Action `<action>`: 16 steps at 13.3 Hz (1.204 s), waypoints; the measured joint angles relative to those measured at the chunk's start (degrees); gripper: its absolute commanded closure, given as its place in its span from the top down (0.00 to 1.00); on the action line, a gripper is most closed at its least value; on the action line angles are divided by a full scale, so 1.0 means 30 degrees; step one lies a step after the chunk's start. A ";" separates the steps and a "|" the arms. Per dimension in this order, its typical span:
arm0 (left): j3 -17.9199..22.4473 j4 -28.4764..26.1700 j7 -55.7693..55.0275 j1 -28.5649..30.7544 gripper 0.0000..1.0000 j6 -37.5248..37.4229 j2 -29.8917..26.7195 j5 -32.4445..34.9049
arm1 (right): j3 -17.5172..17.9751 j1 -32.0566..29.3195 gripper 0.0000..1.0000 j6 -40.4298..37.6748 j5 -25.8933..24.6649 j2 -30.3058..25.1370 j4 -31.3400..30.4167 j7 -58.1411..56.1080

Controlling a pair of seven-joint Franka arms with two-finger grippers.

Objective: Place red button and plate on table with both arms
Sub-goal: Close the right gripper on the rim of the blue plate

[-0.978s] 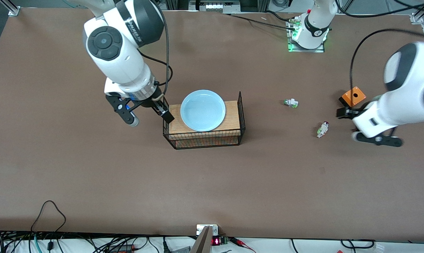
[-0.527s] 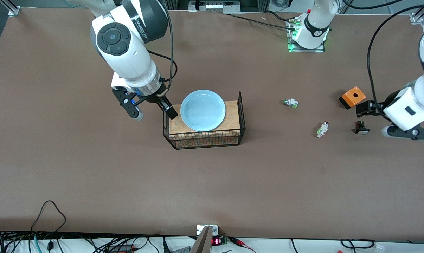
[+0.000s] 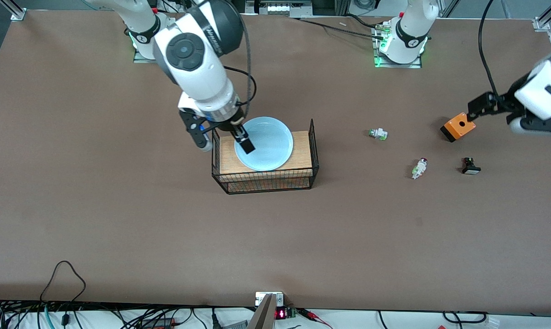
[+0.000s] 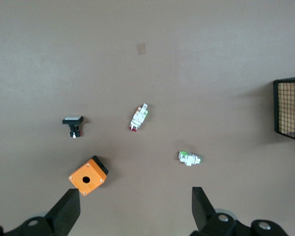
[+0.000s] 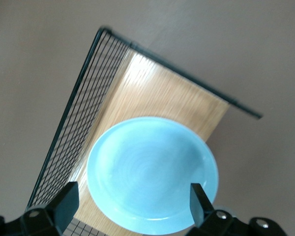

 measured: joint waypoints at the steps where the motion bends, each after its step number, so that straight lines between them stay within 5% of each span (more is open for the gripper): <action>1: 0.0024 -0.0275 0.0000 -0.0062 1.00 -0.0117 -0.0322 0.0000 | -0.0001 0.0099 1.00 0.0210 -0.0020 0.0186 -0.0010 0.0001; 10: -0.0266 -0.0517 0.0015 -0.0242 1.00 -0.0052 -0.0451 0.0094 | -0.0125 0.0104 0.99 0.0882 -0.0336 0.0577 -0.2814 -0.4287; 16: -0.0242 -0.0517 0.0015 -0.0222 1.00 -0.0052 -0.0451 0.0103 | -0.0119 0.0157 0.85 0.0881 -0.0359 0.0577 -0.3032 -0.4516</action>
